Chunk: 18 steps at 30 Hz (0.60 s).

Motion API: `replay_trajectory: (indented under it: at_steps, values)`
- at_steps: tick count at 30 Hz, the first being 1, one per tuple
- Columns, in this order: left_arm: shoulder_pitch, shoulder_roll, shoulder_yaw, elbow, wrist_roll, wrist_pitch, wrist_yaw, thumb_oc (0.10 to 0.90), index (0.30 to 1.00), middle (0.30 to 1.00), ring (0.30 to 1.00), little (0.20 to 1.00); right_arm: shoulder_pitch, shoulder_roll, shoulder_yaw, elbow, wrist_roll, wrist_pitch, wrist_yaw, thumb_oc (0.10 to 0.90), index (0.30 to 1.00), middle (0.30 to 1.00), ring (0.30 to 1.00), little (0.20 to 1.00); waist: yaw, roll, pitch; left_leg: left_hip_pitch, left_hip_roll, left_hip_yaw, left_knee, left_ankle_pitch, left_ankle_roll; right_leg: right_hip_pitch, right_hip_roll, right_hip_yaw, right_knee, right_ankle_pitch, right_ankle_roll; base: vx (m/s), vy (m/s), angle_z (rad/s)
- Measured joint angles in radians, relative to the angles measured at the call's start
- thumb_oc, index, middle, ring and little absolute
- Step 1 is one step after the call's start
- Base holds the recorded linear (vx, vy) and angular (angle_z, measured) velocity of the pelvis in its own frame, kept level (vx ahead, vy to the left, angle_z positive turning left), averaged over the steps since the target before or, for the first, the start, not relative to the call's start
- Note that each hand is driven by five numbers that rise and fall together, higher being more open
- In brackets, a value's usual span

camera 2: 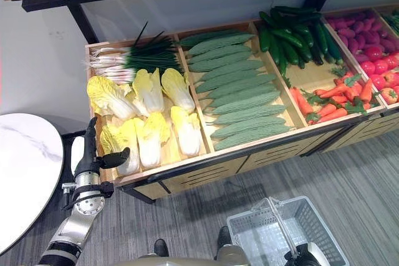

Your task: Get the vegetables into the basket

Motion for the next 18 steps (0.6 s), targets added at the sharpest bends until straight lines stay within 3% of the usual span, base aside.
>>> replay_trajectory:
  at_steps: [13,18]
  values:
    - [-0.001,-0.004,-0.049,0.058,0.021,0.008,-0.007,0.9,1.0,1.0,1.0,1.0,0.0,0.001,0.0,0.0,0.0,0.007,0.0,0.4,0.3,0.3,0.3,0.3,0.0,-0.003,-0.007,0.006,0.001,0.013,-0.001,0.0,0.0,-0.002,0.002,0.012,0.0,0.001,0.002,0.0,-0.001,-0.02]
    - [-0.002,-0.001,-0.11,0.108,0.058,0.019,-0.024,0.9,1.0,1.0,1.0,1.0,-0.001,0.001,0.001,-0.001,0.0,0.008,0.0,0.4,0.3,0.3,0.3,0.3,0.001,-0.004,-0.014,0.006,0.002,0.016,-0.001,0.0,0.0,-0.003,0.003,0.014,0.0,0.001,0.004,0.0,0.0,0.0]
